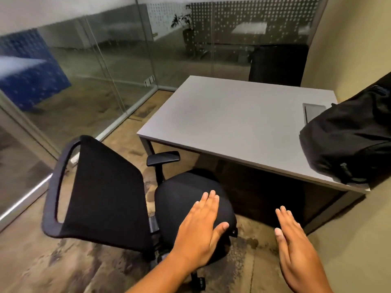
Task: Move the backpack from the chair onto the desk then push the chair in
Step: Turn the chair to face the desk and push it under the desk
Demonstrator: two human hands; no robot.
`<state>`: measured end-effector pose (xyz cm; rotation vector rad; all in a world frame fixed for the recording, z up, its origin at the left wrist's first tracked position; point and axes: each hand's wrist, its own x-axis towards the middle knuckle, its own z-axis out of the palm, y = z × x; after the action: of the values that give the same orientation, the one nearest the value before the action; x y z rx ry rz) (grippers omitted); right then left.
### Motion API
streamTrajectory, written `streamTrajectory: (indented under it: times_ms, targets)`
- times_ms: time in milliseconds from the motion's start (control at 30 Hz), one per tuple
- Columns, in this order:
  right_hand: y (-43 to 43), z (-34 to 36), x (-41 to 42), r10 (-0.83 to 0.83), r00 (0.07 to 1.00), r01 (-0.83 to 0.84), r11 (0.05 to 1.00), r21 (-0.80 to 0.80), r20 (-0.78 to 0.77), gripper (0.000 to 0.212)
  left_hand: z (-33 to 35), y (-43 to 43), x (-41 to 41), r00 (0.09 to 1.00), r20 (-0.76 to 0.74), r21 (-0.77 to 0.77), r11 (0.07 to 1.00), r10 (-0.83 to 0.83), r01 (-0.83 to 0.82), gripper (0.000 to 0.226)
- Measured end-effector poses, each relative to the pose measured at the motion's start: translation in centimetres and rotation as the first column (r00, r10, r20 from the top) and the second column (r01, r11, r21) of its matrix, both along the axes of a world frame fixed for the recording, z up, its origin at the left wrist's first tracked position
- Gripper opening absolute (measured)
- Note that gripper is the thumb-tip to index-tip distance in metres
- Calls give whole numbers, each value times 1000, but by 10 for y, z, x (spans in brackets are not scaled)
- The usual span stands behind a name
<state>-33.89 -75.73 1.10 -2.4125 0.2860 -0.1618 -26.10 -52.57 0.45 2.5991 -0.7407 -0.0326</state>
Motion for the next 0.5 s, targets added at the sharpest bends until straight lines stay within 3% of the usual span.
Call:
streamTrajectory:
  times_ms: [167,300,500]
  targets:
    - [102,2,3,-62,998,62,998,7,-13,53,10,117,-11,1000,-11,-6,1000,11,-11,69]
    - [208,5,3,-199,977,190,976,109,73,49,17,207,-7,997,-18,-7,997,-76,76,73]
    - [326,13,-7,-231,964,212,967,143,133,55,48,301,11,979,65,-11,981,-192,193,72]
